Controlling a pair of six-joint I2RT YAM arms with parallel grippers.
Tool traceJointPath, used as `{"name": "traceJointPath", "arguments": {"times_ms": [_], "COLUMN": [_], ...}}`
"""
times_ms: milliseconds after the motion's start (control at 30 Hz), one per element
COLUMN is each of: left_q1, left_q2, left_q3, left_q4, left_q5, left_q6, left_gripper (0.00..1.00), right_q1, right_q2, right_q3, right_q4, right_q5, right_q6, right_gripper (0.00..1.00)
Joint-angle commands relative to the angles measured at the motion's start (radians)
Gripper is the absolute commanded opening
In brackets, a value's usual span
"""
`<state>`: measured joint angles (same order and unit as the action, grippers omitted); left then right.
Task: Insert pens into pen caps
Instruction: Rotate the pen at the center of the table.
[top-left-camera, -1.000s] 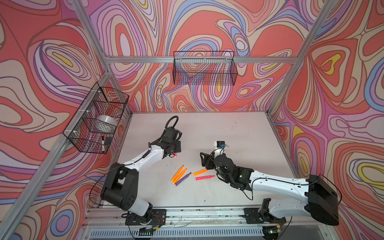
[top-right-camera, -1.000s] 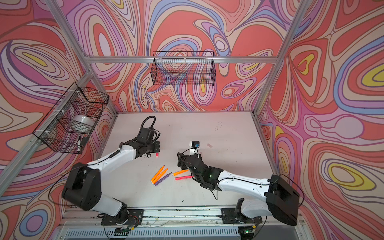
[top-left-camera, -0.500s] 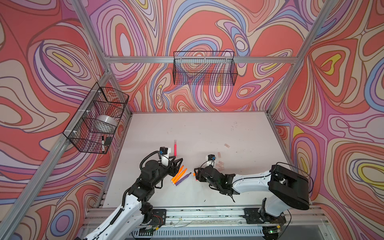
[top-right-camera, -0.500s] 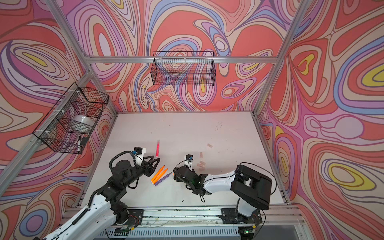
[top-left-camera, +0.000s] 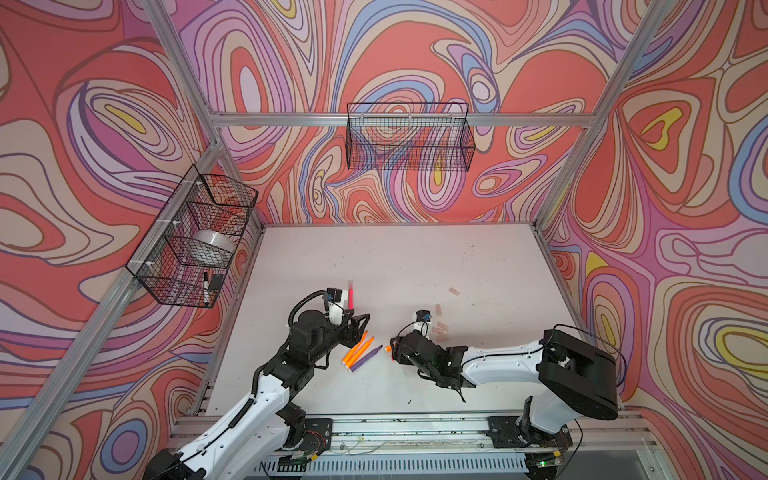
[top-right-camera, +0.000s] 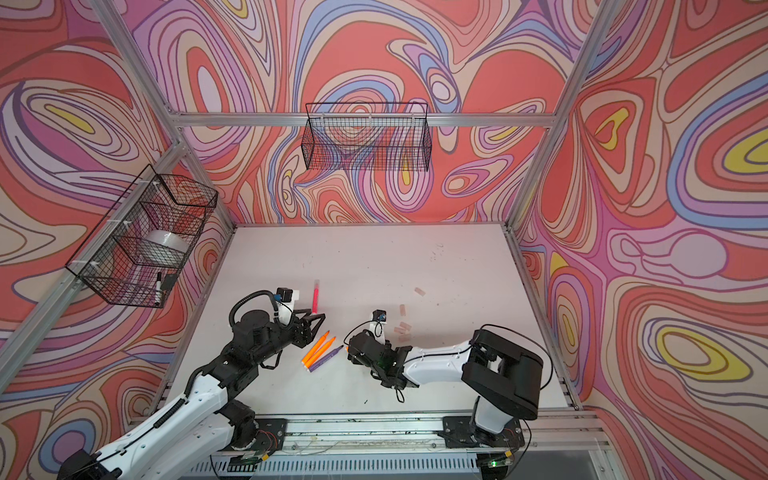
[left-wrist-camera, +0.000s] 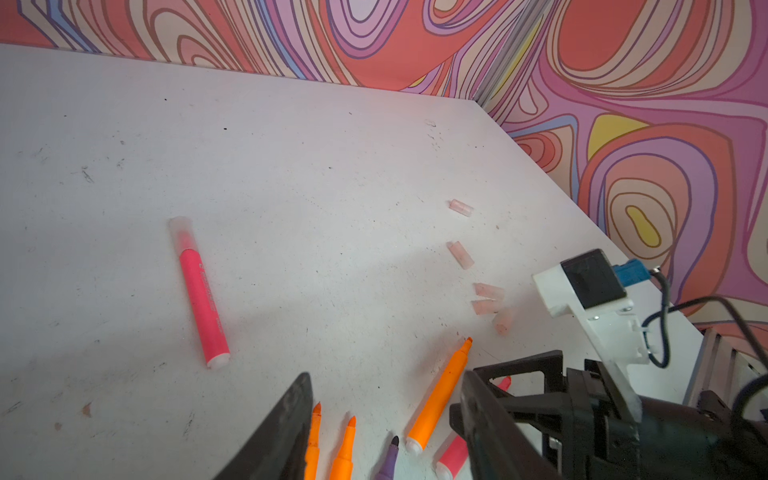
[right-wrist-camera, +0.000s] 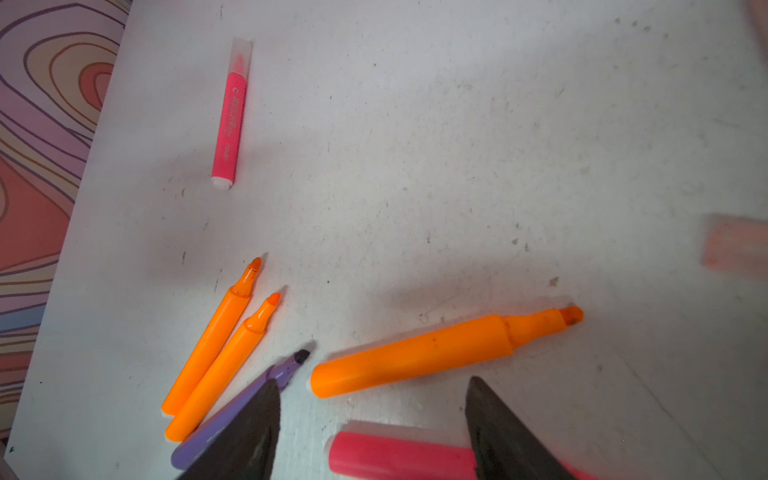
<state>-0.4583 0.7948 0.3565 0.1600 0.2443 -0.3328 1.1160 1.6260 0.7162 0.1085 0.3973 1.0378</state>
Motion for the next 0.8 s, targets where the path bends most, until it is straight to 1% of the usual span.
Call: {"name": "traceJointPath", "arguments": {"times_ms": [0, 167, 400, 767], "left_q1": [0.002, 0.003, 0.003, 0.002], "left_q2": [-0.001, -0.031, -0.072, -0.097], "left_q3": [0.023, 0.024, 0.019, 0.009], "left_q4": [0.011, -0.022, -0.040, -0.053], "left_q5": [0.014, -0.008, -0.019, -0.025], "left_q6": [0.011, 0.026, 0.032, 0.031], "left_gripper": [0.58, 0.59, 0.60, 0.60], "right_q1": [0.007, 0.005, 0.005, 0.005], "right_q2": [0.043, 0.081, 0.058, 0.071], "right_q3": [0.061, 0.119, 0.138, 0.103], "right_q4": [-0.076, -0.123, -0.168, -0.175], "right_q5": [0.021, 0.052, 0.077, 0.020], "right_q6": [-0.026, -0.048, -0.053, -0.020], "right_gripper": [0.74, 0.76, 0.78, 0.78]}}
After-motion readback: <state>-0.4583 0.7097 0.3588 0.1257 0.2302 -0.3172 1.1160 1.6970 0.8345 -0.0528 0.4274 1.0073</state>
